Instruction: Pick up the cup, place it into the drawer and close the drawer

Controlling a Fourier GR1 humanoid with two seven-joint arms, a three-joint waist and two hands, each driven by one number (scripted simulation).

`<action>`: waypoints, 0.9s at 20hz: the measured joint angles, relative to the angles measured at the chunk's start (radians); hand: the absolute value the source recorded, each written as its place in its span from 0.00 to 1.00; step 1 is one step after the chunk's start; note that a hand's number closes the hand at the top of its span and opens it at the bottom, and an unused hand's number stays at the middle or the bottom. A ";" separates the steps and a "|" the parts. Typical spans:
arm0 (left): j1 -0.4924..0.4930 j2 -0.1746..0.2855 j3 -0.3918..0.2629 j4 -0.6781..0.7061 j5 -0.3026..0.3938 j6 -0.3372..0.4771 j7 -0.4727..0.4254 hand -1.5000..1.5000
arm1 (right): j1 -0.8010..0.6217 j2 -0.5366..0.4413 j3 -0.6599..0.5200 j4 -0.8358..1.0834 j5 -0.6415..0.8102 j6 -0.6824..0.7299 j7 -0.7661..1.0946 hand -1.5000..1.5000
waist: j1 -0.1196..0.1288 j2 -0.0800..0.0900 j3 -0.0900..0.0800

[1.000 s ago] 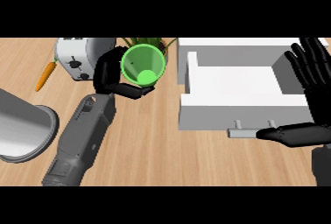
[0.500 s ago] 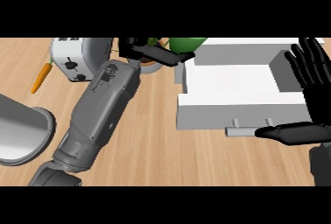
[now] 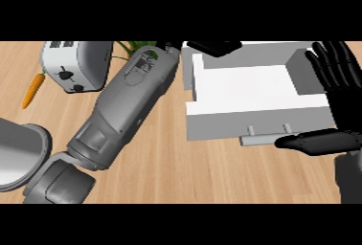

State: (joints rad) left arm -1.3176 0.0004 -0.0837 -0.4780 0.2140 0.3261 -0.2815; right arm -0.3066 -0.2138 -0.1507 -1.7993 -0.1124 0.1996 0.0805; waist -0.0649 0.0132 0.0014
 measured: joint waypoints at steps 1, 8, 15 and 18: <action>-0.003 0.000 -0.020 0.025 0.011 0.015 -0.003 1.00 | -0.004 0.004 0.007 0.002 0.004 -0.001 -0.003 0.00 | -0.008 0.002 0.000; -0.025 0.000 -0.149 0.151 0.055 -0.028 0.060 1.00 | -0.043 -0.005 0.010 0.011 -0.021 0.023 0.001 0.00 | -0.064 0.015 0.001; 0.001 0.000 -0.247 0.179 0.094 -0.057 0.069 0.00 | -0.077 0.011 0.042 0.020 -0.022 0.036 -0.010 0.00 | -0.115 0.030 0.001; 0.028 0.000 -0.249 0.163 0.139 -0.056 0.038 0.00 | -0.084 0.020 0.062 0.023 -0.043 0.059 -0.012 0.00 | -0.129 0.034 0.000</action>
State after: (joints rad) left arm -1.2900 0.0000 -0.3327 -0.3149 0.3525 0.2703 -0.2436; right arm -0.3908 -0.1940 -0.0890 -1.7768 -0.1554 0.2585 0.0682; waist -0.1939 0.0474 0.0019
